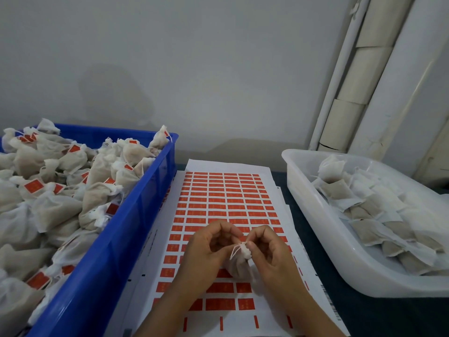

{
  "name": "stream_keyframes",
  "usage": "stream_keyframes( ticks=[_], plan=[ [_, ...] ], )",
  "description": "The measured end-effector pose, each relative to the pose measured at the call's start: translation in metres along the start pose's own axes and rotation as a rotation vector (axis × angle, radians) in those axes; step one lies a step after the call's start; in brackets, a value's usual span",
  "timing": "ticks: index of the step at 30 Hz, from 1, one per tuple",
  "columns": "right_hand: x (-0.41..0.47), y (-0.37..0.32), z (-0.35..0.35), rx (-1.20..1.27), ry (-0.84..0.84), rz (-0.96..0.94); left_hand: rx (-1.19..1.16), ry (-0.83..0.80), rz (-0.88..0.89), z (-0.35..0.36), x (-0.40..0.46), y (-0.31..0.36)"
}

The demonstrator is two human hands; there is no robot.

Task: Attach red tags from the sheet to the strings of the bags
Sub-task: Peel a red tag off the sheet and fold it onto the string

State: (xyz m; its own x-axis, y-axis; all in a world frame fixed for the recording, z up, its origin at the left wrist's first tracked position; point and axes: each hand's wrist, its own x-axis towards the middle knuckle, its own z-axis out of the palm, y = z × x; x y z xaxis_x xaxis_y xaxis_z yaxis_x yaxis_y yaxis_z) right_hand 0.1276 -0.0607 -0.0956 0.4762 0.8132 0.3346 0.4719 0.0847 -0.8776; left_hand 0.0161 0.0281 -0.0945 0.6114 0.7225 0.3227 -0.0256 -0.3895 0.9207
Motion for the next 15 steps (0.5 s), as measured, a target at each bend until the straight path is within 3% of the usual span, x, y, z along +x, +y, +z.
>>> stream_keyframes(
  ticks=[10,15],
  plan=[
    [0.0013,-0.0067,-0.0010,0.228,0.082,0.048,-0.029,-0.053,-0.008,0.0018,0.0000,-0.0012],
    [0.0045,-0.0001,-0.0031,0.403,-0.020,0.179,-0.010,-0.069,-0.012,0.0026,0.0002,-0.0028]
  ],
)
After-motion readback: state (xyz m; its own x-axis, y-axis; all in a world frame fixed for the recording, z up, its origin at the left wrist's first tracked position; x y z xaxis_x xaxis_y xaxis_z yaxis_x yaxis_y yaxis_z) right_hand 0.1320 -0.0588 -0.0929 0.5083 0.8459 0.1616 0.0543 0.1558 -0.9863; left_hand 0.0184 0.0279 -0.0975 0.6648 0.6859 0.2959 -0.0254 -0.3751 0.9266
